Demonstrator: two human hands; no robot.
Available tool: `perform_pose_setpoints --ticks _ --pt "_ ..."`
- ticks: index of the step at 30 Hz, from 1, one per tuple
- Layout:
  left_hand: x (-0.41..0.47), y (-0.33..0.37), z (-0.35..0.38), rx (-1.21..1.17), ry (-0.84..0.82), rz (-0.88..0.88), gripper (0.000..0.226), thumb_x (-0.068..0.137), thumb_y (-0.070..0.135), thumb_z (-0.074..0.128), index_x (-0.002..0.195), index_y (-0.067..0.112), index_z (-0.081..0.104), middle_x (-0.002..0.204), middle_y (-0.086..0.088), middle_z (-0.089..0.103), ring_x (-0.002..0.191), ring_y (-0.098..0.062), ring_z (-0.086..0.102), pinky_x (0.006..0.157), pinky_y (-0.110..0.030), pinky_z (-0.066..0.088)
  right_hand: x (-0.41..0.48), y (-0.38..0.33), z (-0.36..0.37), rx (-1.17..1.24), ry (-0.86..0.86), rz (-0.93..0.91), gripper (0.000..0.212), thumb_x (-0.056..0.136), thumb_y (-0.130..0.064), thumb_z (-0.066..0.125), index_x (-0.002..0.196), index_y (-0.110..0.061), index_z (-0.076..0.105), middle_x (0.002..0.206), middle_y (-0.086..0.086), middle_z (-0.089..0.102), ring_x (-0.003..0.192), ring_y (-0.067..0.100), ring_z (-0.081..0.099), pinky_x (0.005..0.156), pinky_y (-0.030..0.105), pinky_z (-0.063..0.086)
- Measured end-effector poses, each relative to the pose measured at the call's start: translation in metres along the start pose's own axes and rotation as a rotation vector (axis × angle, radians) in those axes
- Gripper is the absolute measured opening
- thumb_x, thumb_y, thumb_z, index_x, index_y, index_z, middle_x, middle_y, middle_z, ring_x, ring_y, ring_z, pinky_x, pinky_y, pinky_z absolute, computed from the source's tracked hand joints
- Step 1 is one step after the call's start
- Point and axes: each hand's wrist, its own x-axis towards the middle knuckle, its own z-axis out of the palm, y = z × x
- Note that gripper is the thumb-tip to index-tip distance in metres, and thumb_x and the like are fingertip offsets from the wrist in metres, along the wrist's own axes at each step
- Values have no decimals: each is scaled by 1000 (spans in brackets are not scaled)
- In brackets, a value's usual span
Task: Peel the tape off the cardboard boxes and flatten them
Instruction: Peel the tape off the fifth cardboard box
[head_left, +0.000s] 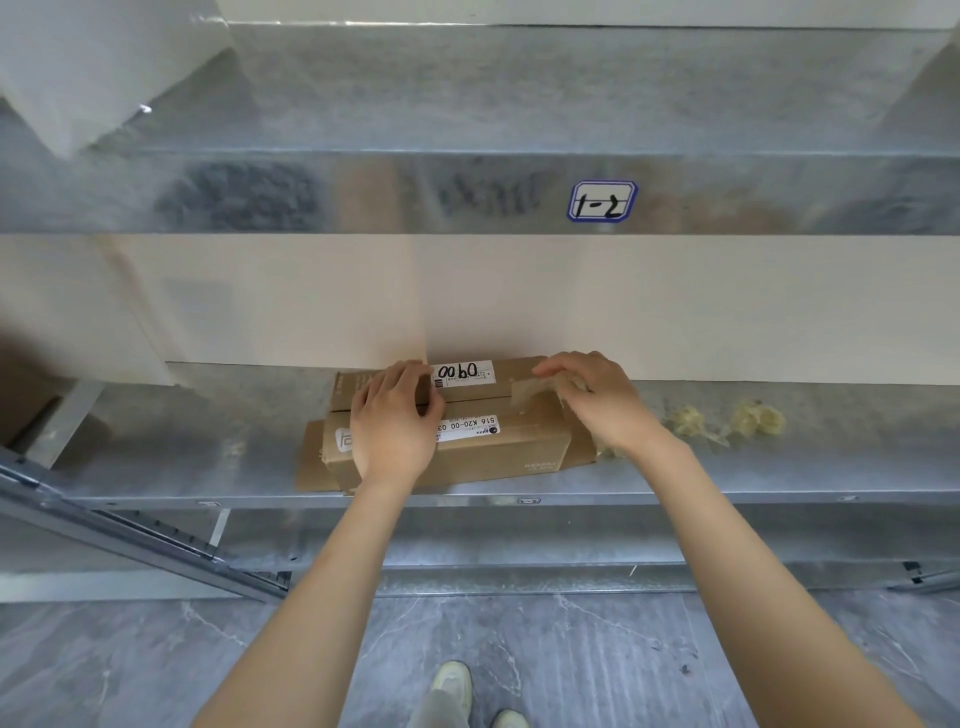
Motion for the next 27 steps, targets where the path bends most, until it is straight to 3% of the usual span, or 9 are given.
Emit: perform_pose_setpoints --ticks 4,9,14,18,24,27 --pt "0 -1 0 0 1 8 18 86 21 63 104 21 68 113 7 68 100 -21 61 90 -31 37 2 4 -9 -12 -8 -23 33 90 -10 60 115 -29 67 111 -17 67 108 9 61 96 29 46" --pt "0 -1 0 -2 -4 9 19 86 21 63 105 22 67 113 8 68 100 -21 61 90 -29 36 2 -5 -6 51 51 21 43 71 -31 85 110 -33 67 95 -20 63 82 7 58 80 27 47" --pt "0 -1 -1 7 -8 12 20 86 20 63 106 21 67 114 7 68 101 -21 60 89 -29 35 6 -12 17 -82 78 2 55 57 -47 89 106 -32 68 91 -17 52 92 8 48 78 29 42" --pt "0 -2 0 10 -9 9 20 86 21 63 106 21 68 113 7 68 101 -22 61 91 -32 38 11 -15 38 -131 110 50 50 53 -52 89 88 -24 65 90 -12 51 97 12 47 75 29 38" --pt "1 -2 1 16 -7 17 19 86 22 63 105 22 67 113 8 68 101 -21 61 92 -31 38 15 -6 48 -54 187 48 52 52 -52 88 74 -19 56 104 -10 52 99 13 41 80 28 38" --pt "1 -1 1 8 3 14 19 85 21 64 104 22 68 112 8 68 101 -20 61 92 -30 37 15 -1 48 36 223 59 51 58 -44 89 74 -18 49 102 -10 54 98 13 42 72 17 32"
